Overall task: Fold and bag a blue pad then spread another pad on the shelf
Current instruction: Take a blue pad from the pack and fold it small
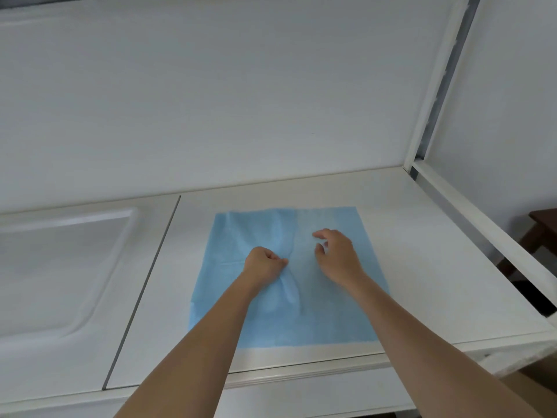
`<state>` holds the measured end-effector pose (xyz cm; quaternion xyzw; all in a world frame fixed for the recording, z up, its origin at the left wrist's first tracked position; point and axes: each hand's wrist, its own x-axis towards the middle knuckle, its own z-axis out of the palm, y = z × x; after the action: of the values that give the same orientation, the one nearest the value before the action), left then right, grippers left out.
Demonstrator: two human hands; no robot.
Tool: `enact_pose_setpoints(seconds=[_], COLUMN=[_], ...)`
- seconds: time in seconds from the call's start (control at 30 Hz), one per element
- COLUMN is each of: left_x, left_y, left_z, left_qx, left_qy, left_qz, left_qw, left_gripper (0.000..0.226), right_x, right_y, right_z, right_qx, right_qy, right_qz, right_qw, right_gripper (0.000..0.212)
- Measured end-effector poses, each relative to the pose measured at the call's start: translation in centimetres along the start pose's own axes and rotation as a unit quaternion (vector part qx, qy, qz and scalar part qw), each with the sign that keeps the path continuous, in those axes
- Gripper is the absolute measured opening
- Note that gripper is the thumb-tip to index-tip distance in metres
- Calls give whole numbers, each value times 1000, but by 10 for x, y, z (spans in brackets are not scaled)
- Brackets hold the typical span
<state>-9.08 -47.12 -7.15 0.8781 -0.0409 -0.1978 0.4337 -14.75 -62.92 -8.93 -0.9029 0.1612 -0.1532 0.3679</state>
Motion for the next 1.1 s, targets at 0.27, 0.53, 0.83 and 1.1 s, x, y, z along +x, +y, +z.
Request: enact_pose_setpoints(seconds=[0.27,0.53,0.83,1.1], left_x=[-16,-23,-12,-1], left_y=[4,-2,-8,-8], left_z=[-24,-35,-39,-32], left_qx=[-92,-76,-78,31], left_qy=[-56,-106,85,162], left_qz=[33,35,84,123], left_qw=[994,991,990,979], left_gripper=[17,12,7,18], right_x=[-7,-3,0,3], right_y=[-51,-56,-51,-19], right_z=[15,36,31,-10], right_qx=[291,113,79,56], right_qy=[-134,-107,-89,-18], right_qz=[136,36,12,48], right_qw=[938,987,993,997], right_gripper=[35,31,46,52])
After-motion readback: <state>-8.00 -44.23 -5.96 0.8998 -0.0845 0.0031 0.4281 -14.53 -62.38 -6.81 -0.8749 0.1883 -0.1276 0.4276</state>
